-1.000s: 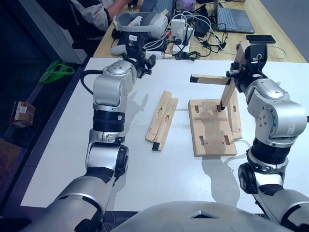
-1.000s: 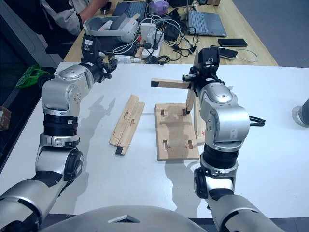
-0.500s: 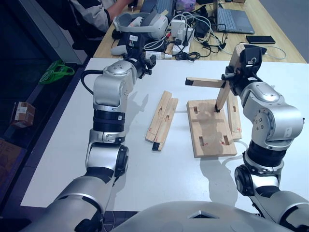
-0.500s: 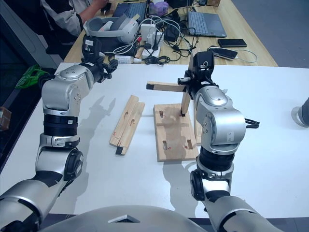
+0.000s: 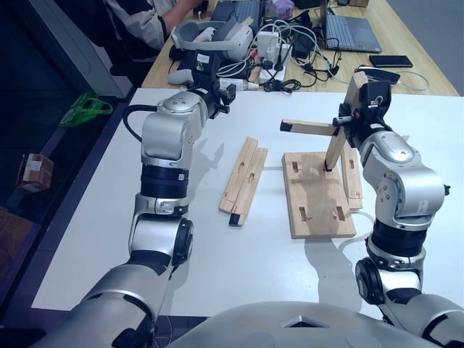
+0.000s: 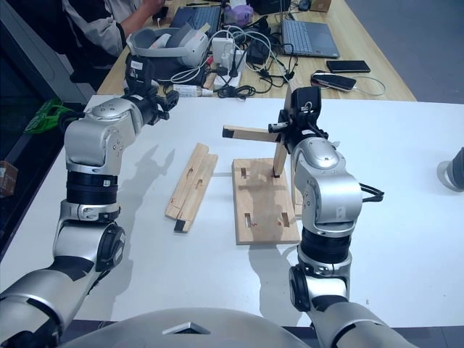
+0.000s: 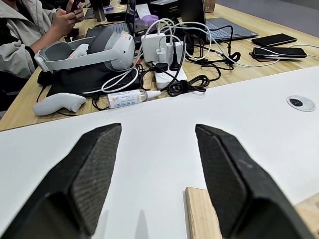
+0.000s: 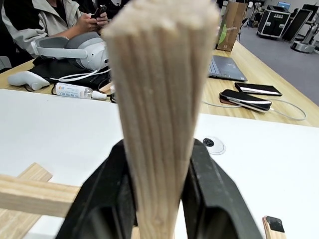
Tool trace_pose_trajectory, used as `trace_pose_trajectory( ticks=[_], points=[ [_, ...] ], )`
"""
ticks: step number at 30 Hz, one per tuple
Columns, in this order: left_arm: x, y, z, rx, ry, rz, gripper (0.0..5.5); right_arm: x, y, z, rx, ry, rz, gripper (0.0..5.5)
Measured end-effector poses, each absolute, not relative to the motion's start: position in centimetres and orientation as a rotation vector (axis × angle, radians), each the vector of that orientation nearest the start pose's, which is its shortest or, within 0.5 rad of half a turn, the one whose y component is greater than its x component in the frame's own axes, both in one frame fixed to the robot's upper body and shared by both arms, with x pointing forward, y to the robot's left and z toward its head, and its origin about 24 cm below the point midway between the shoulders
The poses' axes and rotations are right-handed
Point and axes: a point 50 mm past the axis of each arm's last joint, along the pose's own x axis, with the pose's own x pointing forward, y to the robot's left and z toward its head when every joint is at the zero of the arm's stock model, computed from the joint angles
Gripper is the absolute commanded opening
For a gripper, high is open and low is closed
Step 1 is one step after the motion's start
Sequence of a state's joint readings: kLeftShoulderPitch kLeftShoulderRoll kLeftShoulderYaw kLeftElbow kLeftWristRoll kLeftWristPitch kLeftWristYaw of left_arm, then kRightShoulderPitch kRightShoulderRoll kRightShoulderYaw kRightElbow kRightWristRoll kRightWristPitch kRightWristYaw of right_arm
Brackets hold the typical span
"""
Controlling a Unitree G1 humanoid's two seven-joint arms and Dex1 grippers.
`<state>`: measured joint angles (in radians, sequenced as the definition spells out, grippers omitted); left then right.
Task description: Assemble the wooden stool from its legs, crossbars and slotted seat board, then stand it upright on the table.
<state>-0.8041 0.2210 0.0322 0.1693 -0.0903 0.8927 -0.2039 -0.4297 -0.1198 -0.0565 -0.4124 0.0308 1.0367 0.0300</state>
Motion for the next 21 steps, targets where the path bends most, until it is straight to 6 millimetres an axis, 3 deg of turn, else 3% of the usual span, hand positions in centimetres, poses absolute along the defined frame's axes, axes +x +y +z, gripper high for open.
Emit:
trace_pose_trajectory(
  ticks=[11, 21],
  points=[
    [36.6, 13.4, 17.2, 0.142, 0.287, -0.273, 2.75, 32.7, -15.7, 13.8, -0.04, 0.117, 0.042, 1.01],
    [36.6, 13.3, 17.1, 0.146, 0.291, -0.275, 2.75, 33.3, -16.1, 13.5, -0.033, 0.03, 0.043, 1.01]
  ],
)
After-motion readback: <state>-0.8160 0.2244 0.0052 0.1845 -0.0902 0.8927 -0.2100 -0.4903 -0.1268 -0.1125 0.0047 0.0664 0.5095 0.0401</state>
